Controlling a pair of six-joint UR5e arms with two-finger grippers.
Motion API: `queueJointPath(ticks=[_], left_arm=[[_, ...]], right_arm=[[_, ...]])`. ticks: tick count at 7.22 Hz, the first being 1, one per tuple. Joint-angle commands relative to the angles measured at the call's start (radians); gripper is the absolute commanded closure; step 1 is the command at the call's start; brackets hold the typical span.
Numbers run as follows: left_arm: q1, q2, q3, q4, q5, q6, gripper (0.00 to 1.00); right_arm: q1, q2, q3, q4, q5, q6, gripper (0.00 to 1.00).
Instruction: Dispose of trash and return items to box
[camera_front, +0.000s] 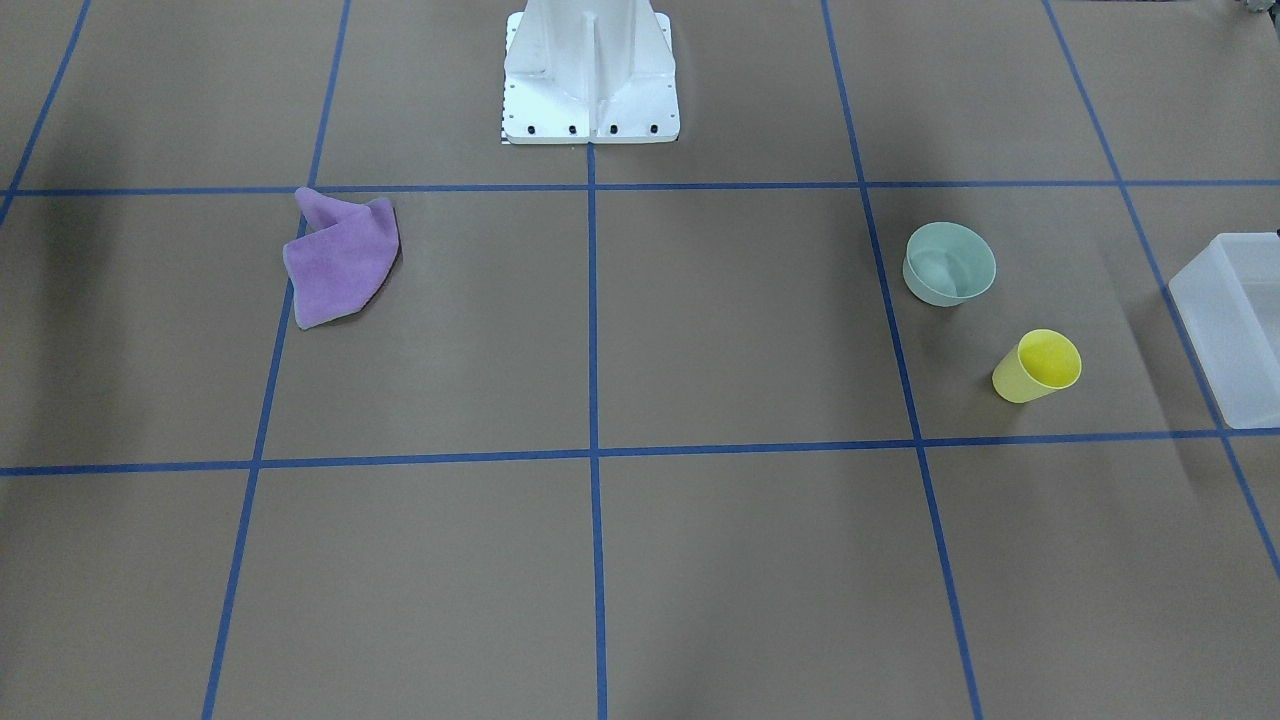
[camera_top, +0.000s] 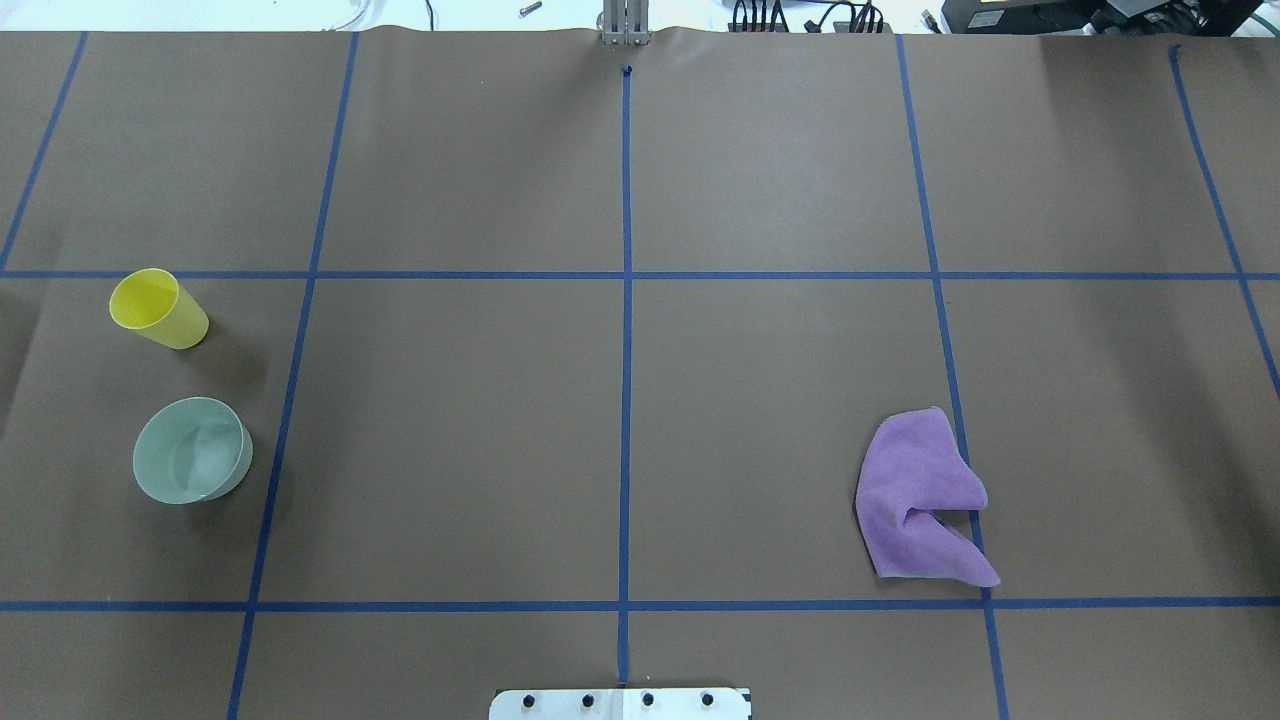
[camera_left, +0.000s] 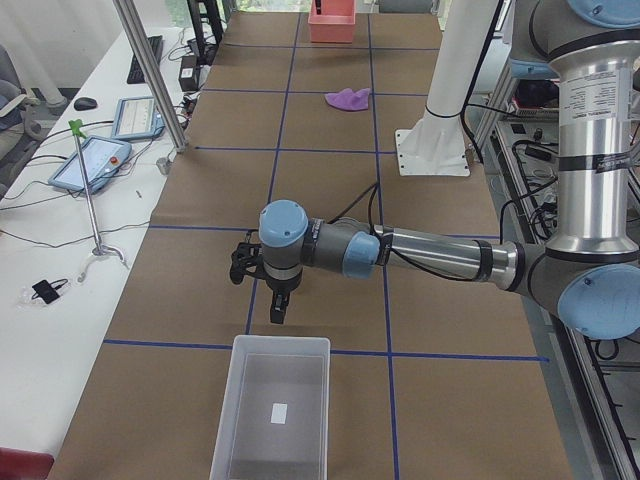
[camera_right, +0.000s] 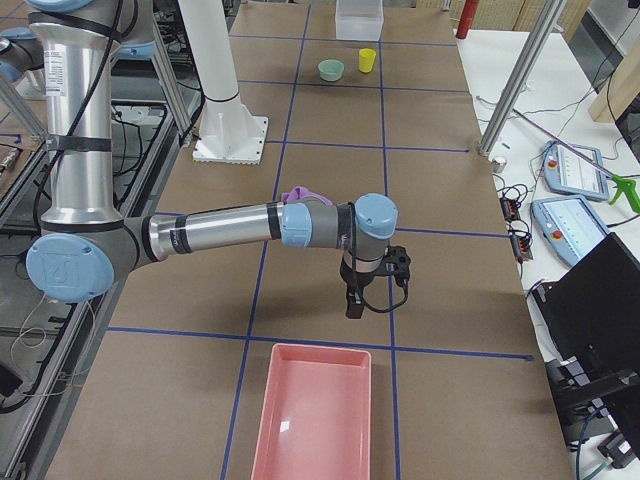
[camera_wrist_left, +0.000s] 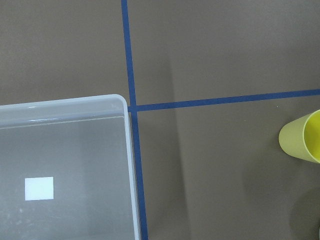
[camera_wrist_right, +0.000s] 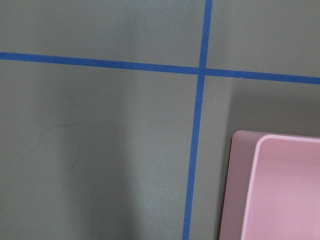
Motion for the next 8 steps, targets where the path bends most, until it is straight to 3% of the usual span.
queueJointPath(ticks=[1,8], left_arm=[[-0.002,0.0,-0.004,-0.008,-0.002,0.006,0.02],[0.007,-0.001,-0.022,-0.009,-0.007,0.006,0.02]], right_arm=[[0.009,-0.018,-0.027,0.037,0.002,-0.009,0.0],[0.011,-0.013,-0.025,0.045,0.014,-0.002,0.0]])
